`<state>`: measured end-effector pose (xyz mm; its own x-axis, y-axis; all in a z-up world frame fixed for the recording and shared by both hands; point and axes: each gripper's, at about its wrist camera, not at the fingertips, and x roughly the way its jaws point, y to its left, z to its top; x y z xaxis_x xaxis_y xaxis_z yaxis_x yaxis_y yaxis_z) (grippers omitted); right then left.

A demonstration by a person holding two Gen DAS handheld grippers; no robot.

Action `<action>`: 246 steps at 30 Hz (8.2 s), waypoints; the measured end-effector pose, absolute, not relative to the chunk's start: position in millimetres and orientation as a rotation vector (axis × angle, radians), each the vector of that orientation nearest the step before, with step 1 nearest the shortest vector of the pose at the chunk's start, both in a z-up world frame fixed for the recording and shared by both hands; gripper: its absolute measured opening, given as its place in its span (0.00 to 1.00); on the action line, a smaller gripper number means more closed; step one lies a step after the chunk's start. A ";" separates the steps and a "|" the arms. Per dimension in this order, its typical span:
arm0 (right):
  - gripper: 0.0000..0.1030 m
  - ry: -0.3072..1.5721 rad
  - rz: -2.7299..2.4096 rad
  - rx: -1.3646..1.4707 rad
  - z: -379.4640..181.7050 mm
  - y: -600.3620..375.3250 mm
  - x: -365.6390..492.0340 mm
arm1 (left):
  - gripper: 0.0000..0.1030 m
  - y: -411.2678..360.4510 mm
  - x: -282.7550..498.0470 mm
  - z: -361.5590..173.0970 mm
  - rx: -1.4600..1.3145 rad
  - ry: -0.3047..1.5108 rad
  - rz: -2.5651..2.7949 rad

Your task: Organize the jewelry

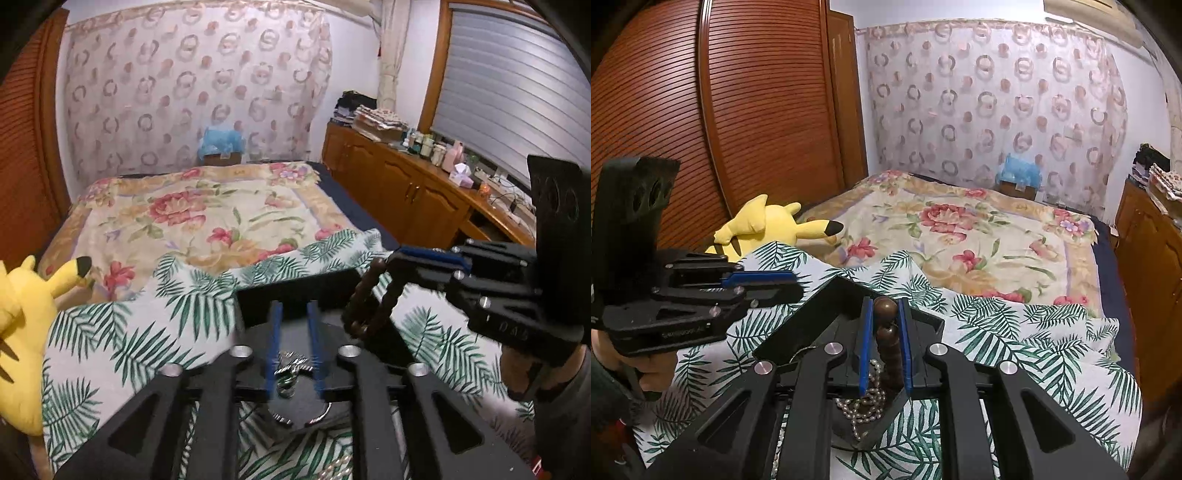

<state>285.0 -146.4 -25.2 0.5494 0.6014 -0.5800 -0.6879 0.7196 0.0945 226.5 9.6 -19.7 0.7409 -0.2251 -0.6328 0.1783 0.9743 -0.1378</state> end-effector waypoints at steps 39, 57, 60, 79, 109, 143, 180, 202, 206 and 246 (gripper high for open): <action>0.50 0.700 0.634 -0.092 -73.6 -196.2 127.8 | 0.84 9.8 68.6 -48.0 0.002 0.710 -0.183; 0.61 0.775 0.581 -0.130 -122.8 -209.9 82.4 | 0.89 -27.7 76.1 -91.3 0.117 0.859 -0.225; 0.61 0.770 0.585 -0.123 -123.5 -210.8 82.9 | 0.89 -33.2 85.1 -95.3 0.146 0.882 -0.232; 0.61 0.778 0.601 -0.081 -126.3 -217.0 84.3 | 0.89 -34.7 107.6 -108.1 0.178 0.945 -0.269; 0.33 0.827 0.690 -0.293 -111.9 -143.2 158.9 | 0.66 16.1 47.1 -57.2 -0.027 0.705 -0.209; 0.08 0.654 0.709 -0.263 -43.2 -149.7 159.8 | 0.66 33.4 39.5 -59.2 -0.069 0.682 -0.164; 0.08 0.442 0.672 -0.210 101.1 -161.0 202.4 | 0.66 15.3 99.4 -13.7 0.000 0.605 -0.181; 0.09 0.660 0.667 -0.137 32.5 -149.9 269.3 | 0.66 0.7 159.9 -13.5 -0.004 0.623 -0.168; 0.10 0.707 0.673 -0.105 5.9 -152.2 273.5 | 0.66 -3.8 175.2 -17.1 -0.002 0.646 -0.162; 0.22 0.662 0.734 -0.087 -51.8 -183.2 148.4 | 0.74 7.4 111.1 -26.0 0.007 0.694 -0.138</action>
<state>148.4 -183.2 -51.8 0.5507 0.5926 -0.5879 -0.6457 0.7487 0.1498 111.1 7.4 -26.0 0.7596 -0.1249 -0.6383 0.1295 0.9908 -0.0398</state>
